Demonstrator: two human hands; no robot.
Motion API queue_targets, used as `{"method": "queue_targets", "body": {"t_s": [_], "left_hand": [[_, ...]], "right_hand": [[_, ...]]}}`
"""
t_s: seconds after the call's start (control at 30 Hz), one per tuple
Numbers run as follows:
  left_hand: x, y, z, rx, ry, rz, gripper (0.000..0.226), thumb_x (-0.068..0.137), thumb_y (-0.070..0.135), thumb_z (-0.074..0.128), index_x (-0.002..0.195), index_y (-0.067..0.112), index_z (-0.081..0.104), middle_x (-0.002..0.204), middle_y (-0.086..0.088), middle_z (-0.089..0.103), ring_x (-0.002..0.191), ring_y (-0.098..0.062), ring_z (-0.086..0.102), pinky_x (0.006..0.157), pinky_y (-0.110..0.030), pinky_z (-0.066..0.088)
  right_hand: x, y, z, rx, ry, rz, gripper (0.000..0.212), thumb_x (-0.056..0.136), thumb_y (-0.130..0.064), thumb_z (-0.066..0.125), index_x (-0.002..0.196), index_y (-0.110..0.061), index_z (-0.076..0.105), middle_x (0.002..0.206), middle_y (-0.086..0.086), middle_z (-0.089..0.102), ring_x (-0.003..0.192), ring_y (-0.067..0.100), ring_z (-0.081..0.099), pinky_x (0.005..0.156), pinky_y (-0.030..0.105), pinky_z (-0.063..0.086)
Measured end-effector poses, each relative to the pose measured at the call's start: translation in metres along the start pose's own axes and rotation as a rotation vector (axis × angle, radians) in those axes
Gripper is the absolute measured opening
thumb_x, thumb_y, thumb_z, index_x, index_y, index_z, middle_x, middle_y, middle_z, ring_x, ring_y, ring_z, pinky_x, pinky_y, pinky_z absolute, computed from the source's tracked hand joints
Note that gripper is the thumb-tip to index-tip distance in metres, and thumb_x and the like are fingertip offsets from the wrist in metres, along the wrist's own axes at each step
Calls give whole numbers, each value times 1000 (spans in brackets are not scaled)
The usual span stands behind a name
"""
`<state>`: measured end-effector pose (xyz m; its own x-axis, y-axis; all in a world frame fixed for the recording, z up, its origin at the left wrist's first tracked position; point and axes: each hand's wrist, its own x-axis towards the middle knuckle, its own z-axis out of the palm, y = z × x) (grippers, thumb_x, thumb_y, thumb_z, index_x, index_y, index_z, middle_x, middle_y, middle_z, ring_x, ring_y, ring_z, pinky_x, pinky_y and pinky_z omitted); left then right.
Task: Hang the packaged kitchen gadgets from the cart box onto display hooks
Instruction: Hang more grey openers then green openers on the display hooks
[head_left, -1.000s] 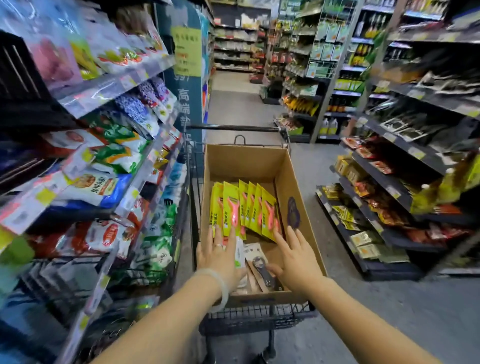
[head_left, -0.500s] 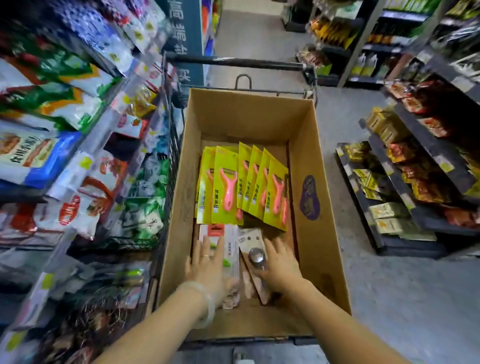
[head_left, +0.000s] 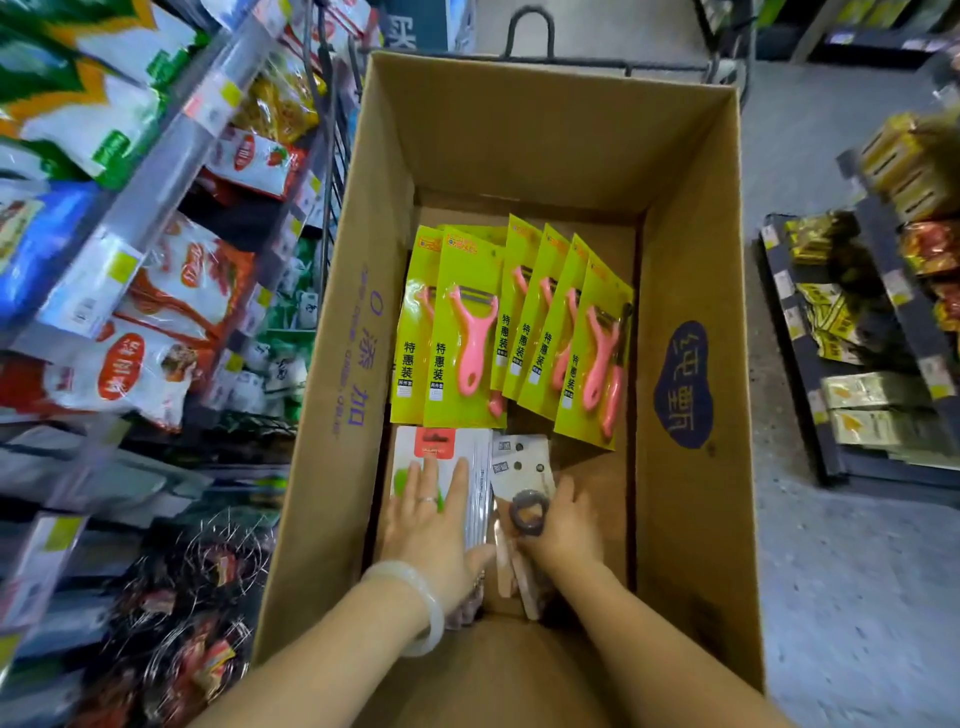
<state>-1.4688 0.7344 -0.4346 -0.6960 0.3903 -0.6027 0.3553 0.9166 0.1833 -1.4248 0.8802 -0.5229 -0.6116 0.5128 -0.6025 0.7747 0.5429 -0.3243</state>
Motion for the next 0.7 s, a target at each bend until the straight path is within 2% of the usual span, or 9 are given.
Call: {"method": "queue_targets", "body": {"t_s": [0.07, 0.17, 0.3, 0.37, 0.43, 0.47, 0.53, 0.6, 0.7], "left_hand": [[2, 0, -2, -1, 1, -8, 83, 92, 53, 38, 146, 25, -18, 154, -11, -25, 142, -27, -23, 117, -41, -5], [4, 1, -7, -18, 4, -19, 84, 91, 55, 39, 146, 25, -18, 154, -11, -25, 142, -27, -22, 117, -41, -4], [2, 4, -16, -186, 19, -12, 92, 87, 58, 46, 147, 24, -14, 156, -8, -18, 145, -25, -15, 118, -39, 0], [-5, 9, -28, -409, 70, 49, 94, 83, 51, 58, 149, 23, -3, 158, -2, 3, 146, -22, 1, 117, -34, 14], [-9, 11, -40, -737, 145, 123, 80, 79, 32, 70, 141, 26, 20, 131, 9, 41, 134, -17, 34, 98, -22, 33], [-9, 11, -45, -863, 182, 121, 76, 75, 25, 75, 134, 29, 28, 119, 14, 47, 124, -16, 45, 92, -21, 37], [-4, 5, -51, -1029, 283, 64, 82, 67, 19, 81, 132, 23, 32, 117, 8, 55, 114, -19, 55, 94, -32, 46], [-1, 0, -54, -1128, 357, 13, 70, 65, 8, 81, 119, 18, 38, 113, -4, 59, 106, -24, 59, 93, -43, 49], [2, -6, -49, -1213, 391, 0, 52, 70, -4, 75, 100, 20, 41, 98, 1, 60, 95, -18, 61, 86, -33, 52]], "right_hand": [[0, 3, -3, 112, -17, 57, 55, 77, -27, 71, 121, -14, 41, 126, 10, 41, 111, 29, 50, 91, 41, 48], [-9, 4, -15, 289, -41, 7, 33, 83, -18, 64, 113, -16, 50, 118, 5, 54, 100, 19, 55, 83, 32, 49], [-37, -7, -44, 515, -82, -208, 32, 86, -2, 59, 111, -21, 54, 107, -4, 61, 98, 15, 60, 78, 23, 49], [-47, -21, -62, 671, -116, -301, 27, 86, 1, 59, 100, -22, 55, 101, -1, 64, 91, 16, 63, 73, 25, 54], [-53, -40, -78, 791, -169, -380, 25, 85, 5, 58, 91, -19, 55, 92, 2, 65, 82, 15, 62, 66, 22, 54], [-55, -50, -86, 835, -197, -407, 24, 86, 6, 57, 89, -18, 55, 87, 0, 64, 77, 12, 62, 62, 19, 53], [-58, -68, -97, 899, -257, -456, 21, 89, 6, 53, 88, -15, 57, 74, -3, 64, 64, 6, 61, 57, 17, 51], [-57, -79, -103, 910, -341, -494, 12, 94, -3, 49, 94, -8, 60, 68, 4, 62, 59, 12, 57, 61, 25, 47], [-46, -79, -96, 915, -400, -395, 24, 98, -19, 44, 103, -6, 63, 88, 13, 64, 81, 24, 58, 80, 36, 46]]}}
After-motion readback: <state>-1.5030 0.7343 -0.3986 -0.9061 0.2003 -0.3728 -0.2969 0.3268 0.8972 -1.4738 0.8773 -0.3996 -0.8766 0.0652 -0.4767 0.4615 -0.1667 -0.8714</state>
